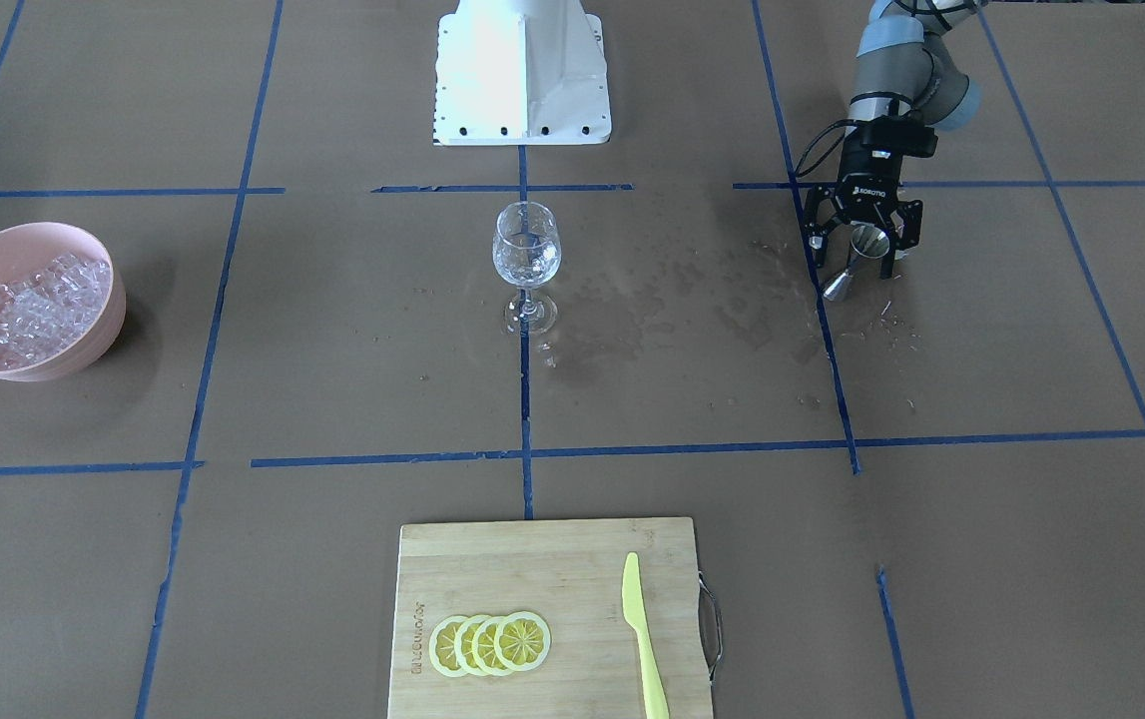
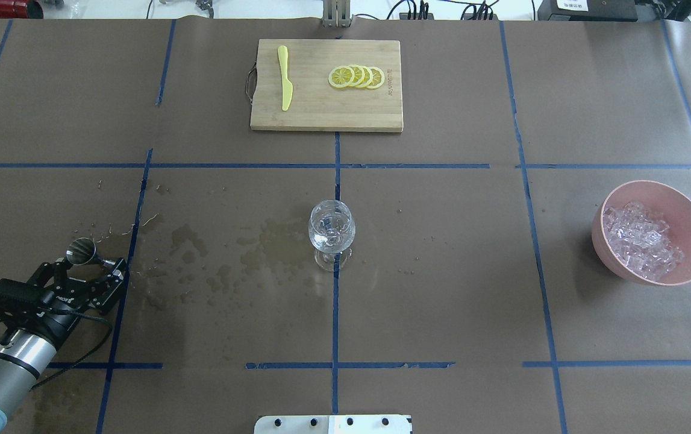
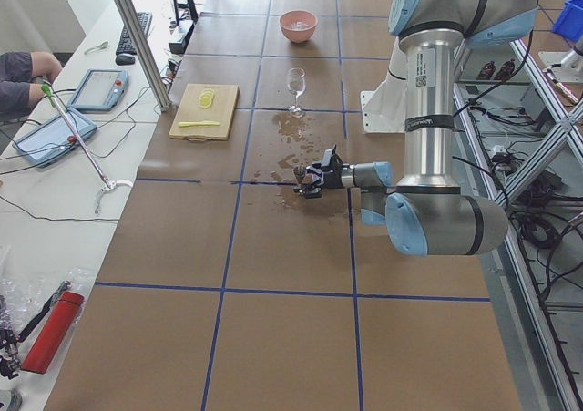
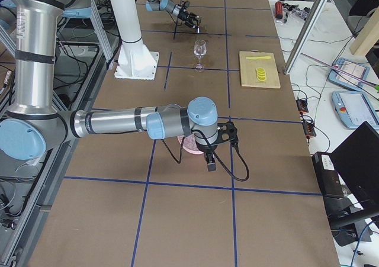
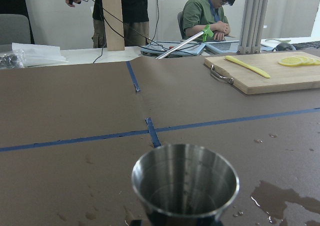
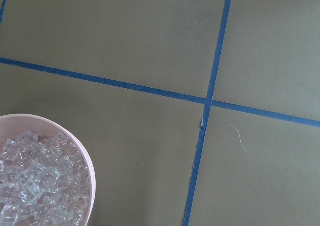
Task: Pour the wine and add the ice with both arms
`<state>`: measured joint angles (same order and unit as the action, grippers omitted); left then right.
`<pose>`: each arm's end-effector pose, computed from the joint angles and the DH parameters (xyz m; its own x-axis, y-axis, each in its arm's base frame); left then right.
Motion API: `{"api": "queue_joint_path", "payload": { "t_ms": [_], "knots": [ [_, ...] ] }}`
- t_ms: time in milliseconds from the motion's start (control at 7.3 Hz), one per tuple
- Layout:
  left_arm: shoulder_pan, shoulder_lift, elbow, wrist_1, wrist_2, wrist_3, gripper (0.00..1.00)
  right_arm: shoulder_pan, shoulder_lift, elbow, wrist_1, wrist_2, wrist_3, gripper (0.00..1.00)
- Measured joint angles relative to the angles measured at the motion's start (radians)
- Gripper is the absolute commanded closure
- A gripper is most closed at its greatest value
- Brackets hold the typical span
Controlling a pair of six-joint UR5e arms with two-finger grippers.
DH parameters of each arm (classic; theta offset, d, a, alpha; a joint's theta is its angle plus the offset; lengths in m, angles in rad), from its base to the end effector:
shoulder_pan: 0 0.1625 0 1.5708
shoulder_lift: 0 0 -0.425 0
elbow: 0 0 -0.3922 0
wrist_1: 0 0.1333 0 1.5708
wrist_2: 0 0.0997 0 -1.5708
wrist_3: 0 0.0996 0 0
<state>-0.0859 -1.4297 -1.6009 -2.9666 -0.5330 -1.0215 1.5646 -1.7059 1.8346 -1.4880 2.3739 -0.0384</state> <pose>0.3864 -0.2532 0.5453 0.6923 0.2067 -0.6914 0.5926 0.3839 0.7081 0.0589 -0.4441 0.5800 0.6928 -0.1928 0.6949 0.0327 0.9710 0.2368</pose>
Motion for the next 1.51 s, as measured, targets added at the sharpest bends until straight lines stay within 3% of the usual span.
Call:
{"api": "queue_joint_path", "payload": {
  "t_ms": [822,1233,1507],
  "knots": [
    [-0.002,0.000,-0.017,-0.159,0.164,0.091,0.00,0.000,0.003,0.000,0.000,-0.001,0.002,0.00],
    [-0.003,0.001,-0.037,-0.324,0.150,0.321,0.00,0.000,0.005,-0.001,0.000,-0.001,0.002,0.00],
    [-0.036,0.012,-0.046,-0.414,0.032,0.480,0.00,0.000,0.006,0.000,0.000,0.000,0.001,0.00]
  ]
}}
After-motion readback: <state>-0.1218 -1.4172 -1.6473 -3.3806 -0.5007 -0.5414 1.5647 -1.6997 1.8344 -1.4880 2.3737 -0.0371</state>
